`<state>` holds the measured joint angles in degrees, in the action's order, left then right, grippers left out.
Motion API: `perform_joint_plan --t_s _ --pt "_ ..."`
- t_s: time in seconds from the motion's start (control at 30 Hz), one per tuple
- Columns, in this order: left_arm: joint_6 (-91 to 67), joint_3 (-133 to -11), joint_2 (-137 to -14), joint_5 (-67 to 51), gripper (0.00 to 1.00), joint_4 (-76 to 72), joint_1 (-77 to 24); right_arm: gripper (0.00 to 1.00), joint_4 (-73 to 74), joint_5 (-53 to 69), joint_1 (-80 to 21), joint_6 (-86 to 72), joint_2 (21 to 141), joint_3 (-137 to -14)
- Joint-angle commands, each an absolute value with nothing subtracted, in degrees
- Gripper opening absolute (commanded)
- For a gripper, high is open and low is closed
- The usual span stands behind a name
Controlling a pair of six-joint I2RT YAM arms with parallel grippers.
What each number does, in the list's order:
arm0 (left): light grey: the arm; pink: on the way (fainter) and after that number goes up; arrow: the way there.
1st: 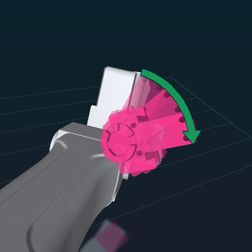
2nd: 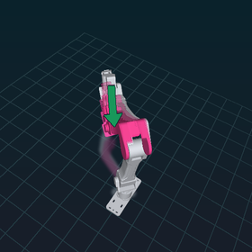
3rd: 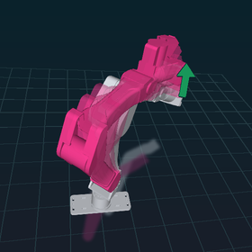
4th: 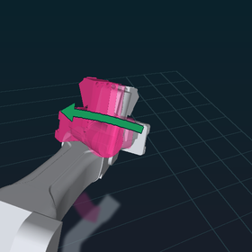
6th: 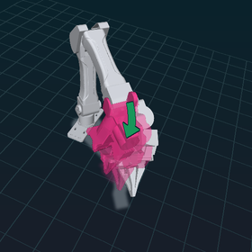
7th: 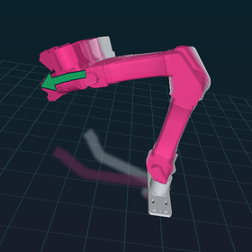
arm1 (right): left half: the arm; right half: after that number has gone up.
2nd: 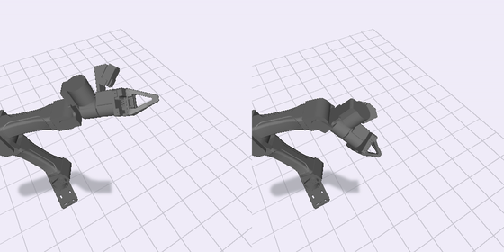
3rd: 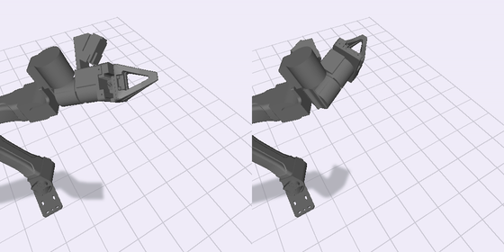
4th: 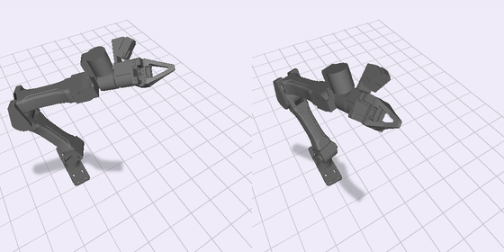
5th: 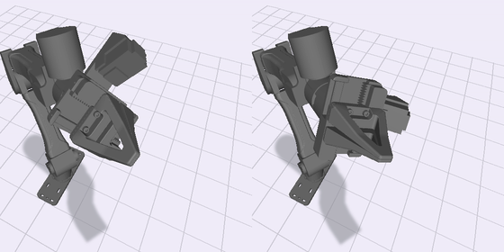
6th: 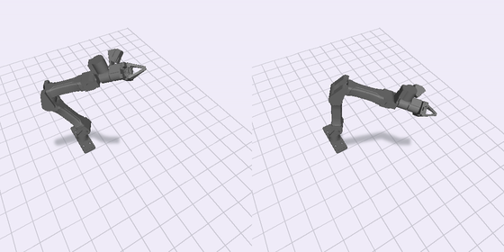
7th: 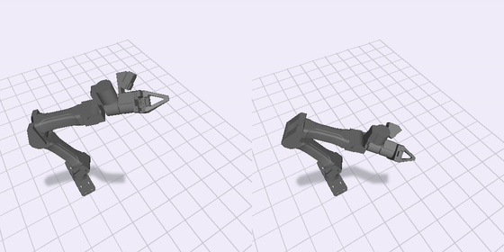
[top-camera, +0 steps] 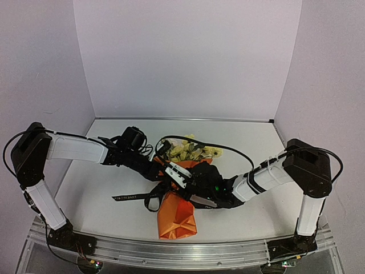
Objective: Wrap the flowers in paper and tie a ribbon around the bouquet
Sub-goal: Cross the ribbon over the folded bouquet.
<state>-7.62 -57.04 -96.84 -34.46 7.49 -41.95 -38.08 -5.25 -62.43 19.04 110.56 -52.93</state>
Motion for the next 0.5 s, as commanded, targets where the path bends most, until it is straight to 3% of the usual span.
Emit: perform_joint_plan --t_s 0.0,0.47 --pt "-8.3 -59.4 -97.1 -35.2 0.24 6.5 -42.2 0.0 -39.5 -7.2 -62.5 18.1 108.5 -54.8" --pt "-9.1 -58.6 -96.9 -35.9 0.12 5.0 -42.2 0.0 -39.5 -6.6 -62.4 17.3 108.0 -55.7"
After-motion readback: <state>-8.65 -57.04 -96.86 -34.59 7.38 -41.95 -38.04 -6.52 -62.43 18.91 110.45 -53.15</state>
